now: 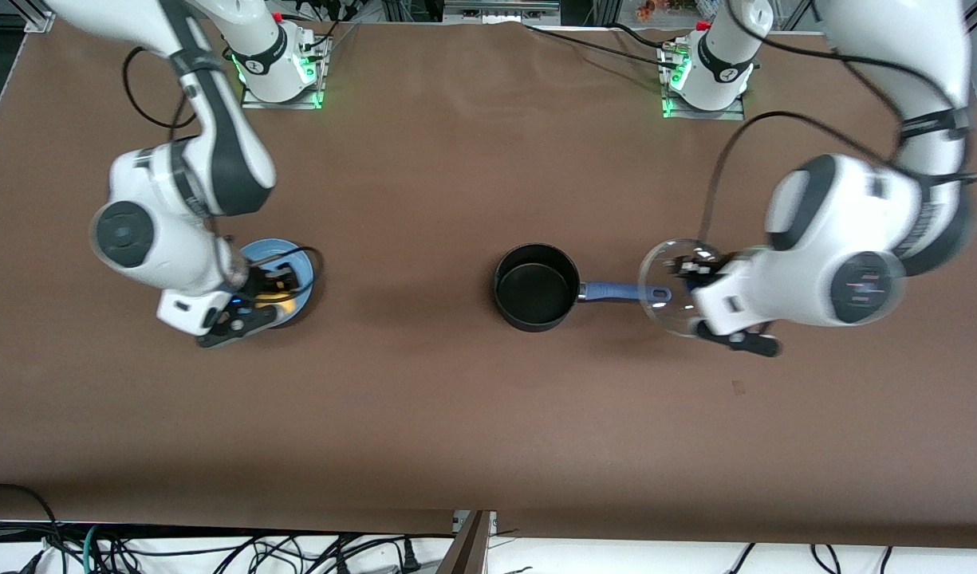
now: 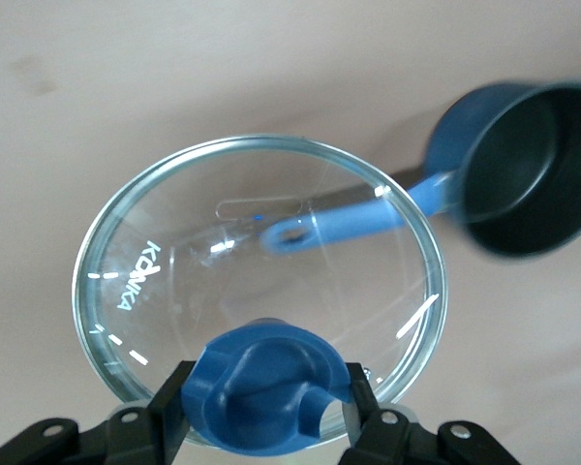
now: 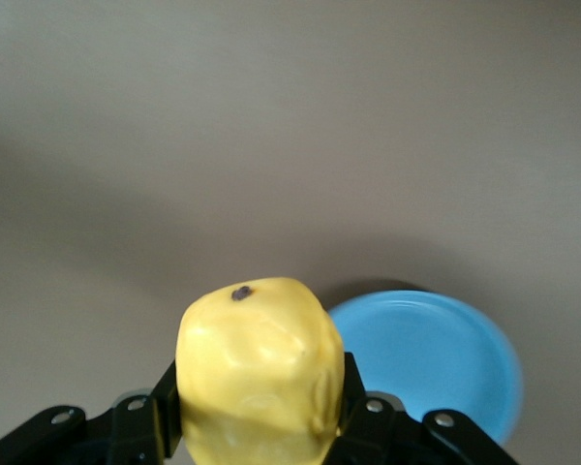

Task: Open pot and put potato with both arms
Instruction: 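Lift the lid with the left gripper while the right gripper lifts the potato, then lower the potato into the pot while the left gripper sets the lid down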

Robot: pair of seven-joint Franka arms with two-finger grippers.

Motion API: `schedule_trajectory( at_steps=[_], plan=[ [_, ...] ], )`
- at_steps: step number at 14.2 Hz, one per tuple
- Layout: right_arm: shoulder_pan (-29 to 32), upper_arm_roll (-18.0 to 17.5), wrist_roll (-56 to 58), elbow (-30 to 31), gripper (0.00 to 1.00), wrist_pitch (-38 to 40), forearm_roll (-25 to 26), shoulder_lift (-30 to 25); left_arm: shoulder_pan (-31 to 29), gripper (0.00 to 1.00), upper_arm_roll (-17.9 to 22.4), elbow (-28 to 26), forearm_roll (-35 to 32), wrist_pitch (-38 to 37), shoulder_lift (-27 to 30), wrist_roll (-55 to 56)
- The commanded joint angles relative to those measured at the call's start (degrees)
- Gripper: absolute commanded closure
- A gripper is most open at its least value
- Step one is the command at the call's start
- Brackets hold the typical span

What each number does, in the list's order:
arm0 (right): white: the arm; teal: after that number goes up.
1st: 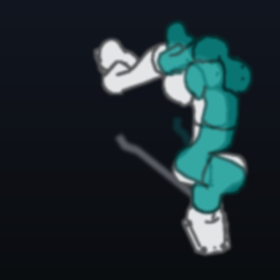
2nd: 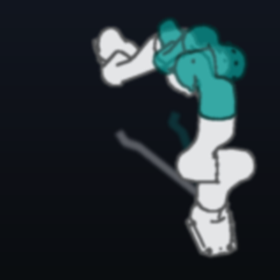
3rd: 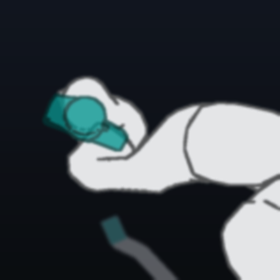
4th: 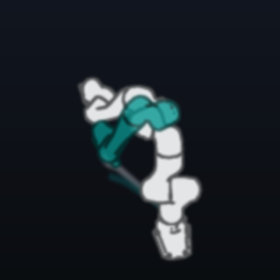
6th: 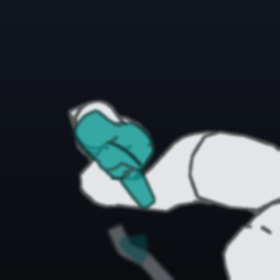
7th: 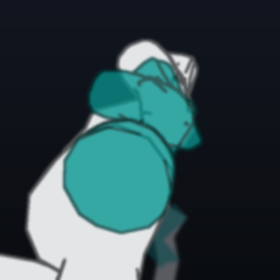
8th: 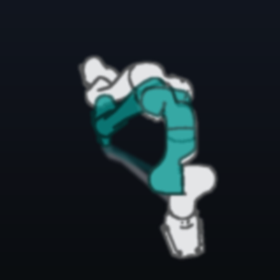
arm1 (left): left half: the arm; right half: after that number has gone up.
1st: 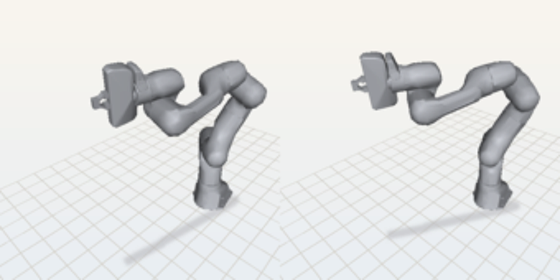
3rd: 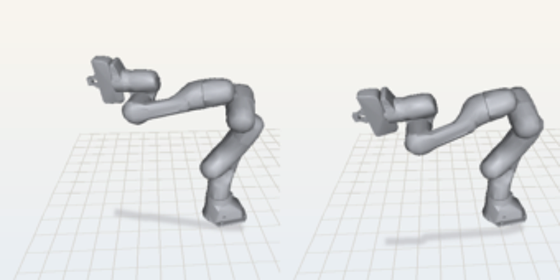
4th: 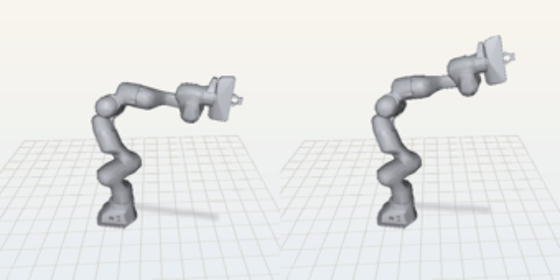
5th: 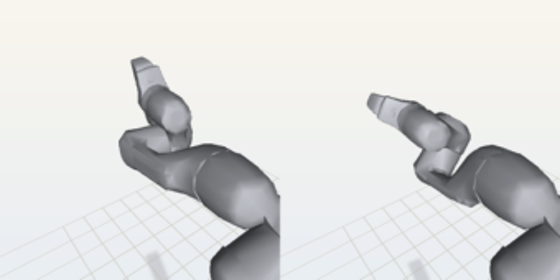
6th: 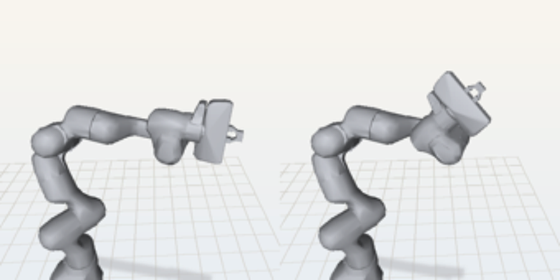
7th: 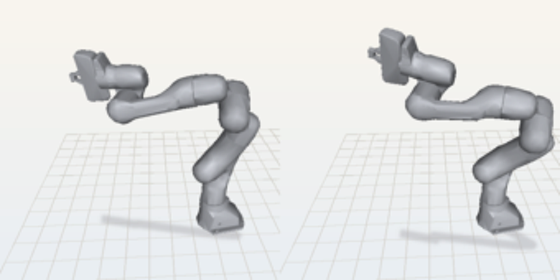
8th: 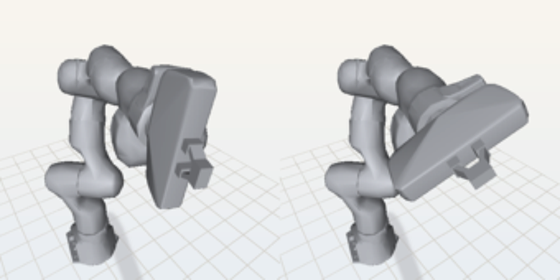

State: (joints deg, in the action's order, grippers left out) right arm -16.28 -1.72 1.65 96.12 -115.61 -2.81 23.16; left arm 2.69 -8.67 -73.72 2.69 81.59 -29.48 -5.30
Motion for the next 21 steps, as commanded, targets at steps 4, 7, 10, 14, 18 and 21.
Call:
schedule_trajectory(
  at_steps=[4, 7, 10, 14, 18, 21],
  plan=[
    [-14.55, 0.40, -29.12, -10.14, 0.44, 0.56, -0.18, 7.93, -8.73, 1.00, -0.91, -22.29, -6.38, 10.12, 15.13, -14.80],
    [-18.95, 0.40, -39.06, -17.09, 0.44, -0.40, -0.18, 12.94, -12.52, 1.00, -0.91, -35.93, -6.38, 25.14, 18.40, -20.08],
    [-23.26, 0.49, -48.02, -19.83, 0.44, -5.83, -0.09, 16.46, -16.04, 1.00, -1.00, -46.83, -6.30, 40.71, 18.49, -24.66],
    [-27.40, 0.49, -57.36, -19.92, 0.44, -14.53, -0.01, 18.93, -16.75, 1.00, -1.00, -55.82, -6.30, 51.11, 18.15, -24.76],
    [-28.45, 0.49, -60.01, -20.62, 0.44, -19.12, -0.36, 20.34, -15.52, 1.00, -1.09, -54.35, -6.38, 52.09, 12.36, -22.83],
    [-29.59, 0.40, -63.25, -21.94, 0.44, -22.54, -0.45, 22.97, -15.08, 1.00, -1.09, -52.06, -6.56, 52.09, 9.36, -22.47]
  ],
)
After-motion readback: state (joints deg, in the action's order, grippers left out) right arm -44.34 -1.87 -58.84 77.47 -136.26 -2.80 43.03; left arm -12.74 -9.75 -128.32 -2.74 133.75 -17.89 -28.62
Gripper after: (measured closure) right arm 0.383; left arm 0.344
